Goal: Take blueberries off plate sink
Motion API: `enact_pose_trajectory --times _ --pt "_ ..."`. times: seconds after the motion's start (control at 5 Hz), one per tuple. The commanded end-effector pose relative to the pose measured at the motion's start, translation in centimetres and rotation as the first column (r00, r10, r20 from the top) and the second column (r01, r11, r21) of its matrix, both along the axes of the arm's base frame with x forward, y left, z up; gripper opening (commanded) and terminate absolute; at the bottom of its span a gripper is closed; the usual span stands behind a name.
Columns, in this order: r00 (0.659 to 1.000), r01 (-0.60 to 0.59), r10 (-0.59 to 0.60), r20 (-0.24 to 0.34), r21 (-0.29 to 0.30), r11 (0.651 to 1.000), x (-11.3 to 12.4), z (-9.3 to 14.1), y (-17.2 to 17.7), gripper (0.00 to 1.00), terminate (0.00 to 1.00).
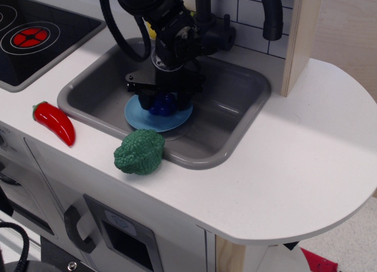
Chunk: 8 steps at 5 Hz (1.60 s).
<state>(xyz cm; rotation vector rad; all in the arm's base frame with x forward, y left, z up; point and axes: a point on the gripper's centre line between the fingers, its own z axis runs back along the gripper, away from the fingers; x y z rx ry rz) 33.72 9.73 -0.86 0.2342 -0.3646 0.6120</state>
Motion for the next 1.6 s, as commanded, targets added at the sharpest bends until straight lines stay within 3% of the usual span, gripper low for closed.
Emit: enact_pose_trajectory --times 0.0,0.2,0.4,1.0,1.4 --pt "0.984 -0.103 0.095 0.153 0.042 0.994 1.3 4.9 0.2 0.0 0.0" --pt "0.977 -0.105 0.096 0.19 0.038 0.994 1.5 6.5 -0.6 0.0 0.0" --pt "0.989 -0.059 0.059 0.137 -0.004 0.998 0.6 7.2 -2.1 0.0 0.0" --pt "0.998 0.059 -0.059 -0.001 -0.038 0.998 -4.2 3.7 -7.5 0.0 0.0" --pt "0.998 0.0 -0.007 -0.069 -0.097 0.995 -4.6 2.9 -7.8 0.0 0.0"
